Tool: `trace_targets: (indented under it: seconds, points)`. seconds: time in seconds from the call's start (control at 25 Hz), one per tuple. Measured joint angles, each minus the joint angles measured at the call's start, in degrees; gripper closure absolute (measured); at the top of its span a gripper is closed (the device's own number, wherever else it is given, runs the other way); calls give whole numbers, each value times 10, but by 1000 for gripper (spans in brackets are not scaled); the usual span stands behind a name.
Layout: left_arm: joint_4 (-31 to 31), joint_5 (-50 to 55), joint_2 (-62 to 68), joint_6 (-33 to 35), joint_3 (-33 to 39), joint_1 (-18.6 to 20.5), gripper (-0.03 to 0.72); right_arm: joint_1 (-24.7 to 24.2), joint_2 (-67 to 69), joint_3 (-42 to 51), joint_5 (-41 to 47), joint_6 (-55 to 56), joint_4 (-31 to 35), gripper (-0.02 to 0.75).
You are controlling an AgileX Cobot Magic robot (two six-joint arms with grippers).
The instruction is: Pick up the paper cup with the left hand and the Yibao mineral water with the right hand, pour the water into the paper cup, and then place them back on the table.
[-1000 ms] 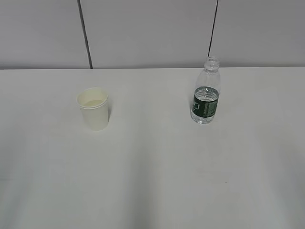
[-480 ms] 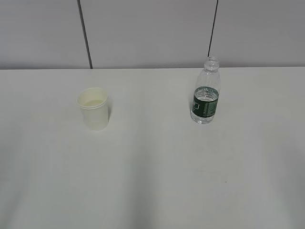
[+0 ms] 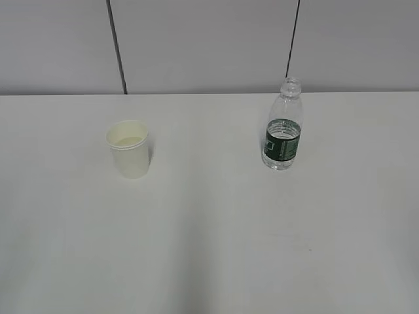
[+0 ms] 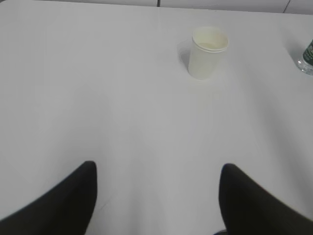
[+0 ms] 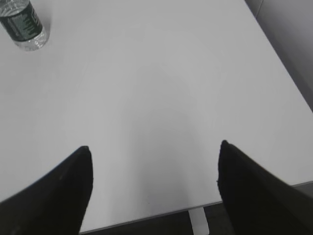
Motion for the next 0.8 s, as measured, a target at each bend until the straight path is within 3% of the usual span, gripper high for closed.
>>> trace_targets:
  seconds: [0.8]
  points:
    - [-1,2,-17,0,0,6,251,-3,-28,0,1,0,1,151]
